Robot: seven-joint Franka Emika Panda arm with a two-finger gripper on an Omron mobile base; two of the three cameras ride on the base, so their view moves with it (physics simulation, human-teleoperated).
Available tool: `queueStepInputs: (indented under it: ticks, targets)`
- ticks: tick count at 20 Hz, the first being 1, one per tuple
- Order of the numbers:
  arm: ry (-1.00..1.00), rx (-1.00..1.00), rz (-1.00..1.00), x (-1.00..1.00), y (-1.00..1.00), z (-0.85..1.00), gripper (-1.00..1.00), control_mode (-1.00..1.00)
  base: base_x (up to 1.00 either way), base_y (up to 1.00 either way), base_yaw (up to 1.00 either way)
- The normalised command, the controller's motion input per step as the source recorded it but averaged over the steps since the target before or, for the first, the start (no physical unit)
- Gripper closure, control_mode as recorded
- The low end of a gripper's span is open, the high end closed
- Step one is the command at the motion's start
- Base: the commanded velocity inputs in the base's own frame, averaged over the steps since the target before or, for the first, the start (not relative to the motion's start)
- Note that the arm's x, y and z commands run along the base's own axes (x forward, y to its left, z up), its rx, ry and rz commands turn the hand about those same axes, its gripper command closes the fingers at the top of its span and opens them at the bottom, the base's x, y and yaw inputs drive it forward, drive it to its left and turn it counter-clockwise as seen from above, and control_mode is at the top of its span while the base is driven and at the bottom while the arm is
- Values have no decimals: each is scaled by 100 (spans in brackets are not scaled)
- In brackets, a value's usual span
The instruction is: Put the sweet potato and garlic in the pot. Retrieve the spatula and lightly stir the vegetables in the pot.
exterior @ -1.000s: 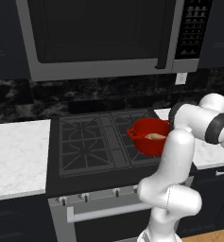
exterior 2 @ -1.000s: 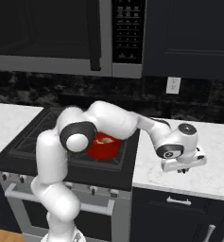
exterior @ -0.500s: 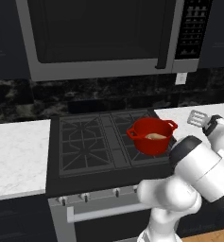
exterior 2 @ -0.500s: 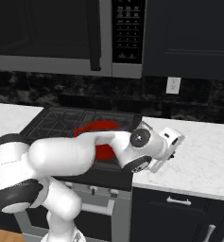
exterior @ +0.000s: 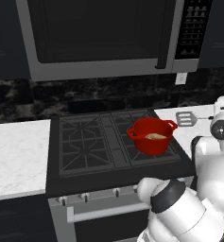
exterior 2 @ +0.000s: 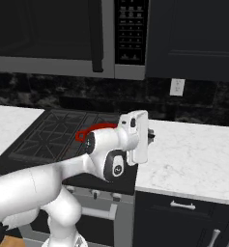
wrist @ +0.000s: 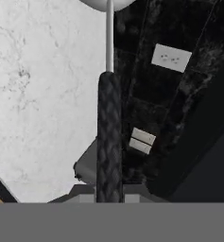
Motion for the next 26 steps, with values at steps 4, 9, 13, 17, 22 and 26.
queueStepInputs:
  ticks: [4, 9, 13, 17, 22, 26]
  targets:
    - [16, -46, 1, 22, 98, 71, 100, -100, 0, 0, 0]
    - [27, -34, 0, 32, 81, 61, 100, -100, 0, 0, 0]
    - [39, -28, 0, 43, 76, 0, 100, -100, 0, 0, 0]
    - [32, -21, 0, 37, 72, 0, 100, -100, 0, 0, 0]
    - [24, -18, 0, 35, 62, 2, 100, -100, 0, 0, 0]
    - [13, -22, 0, 39, 43, 24, 100, -100, 0, 0, 0]
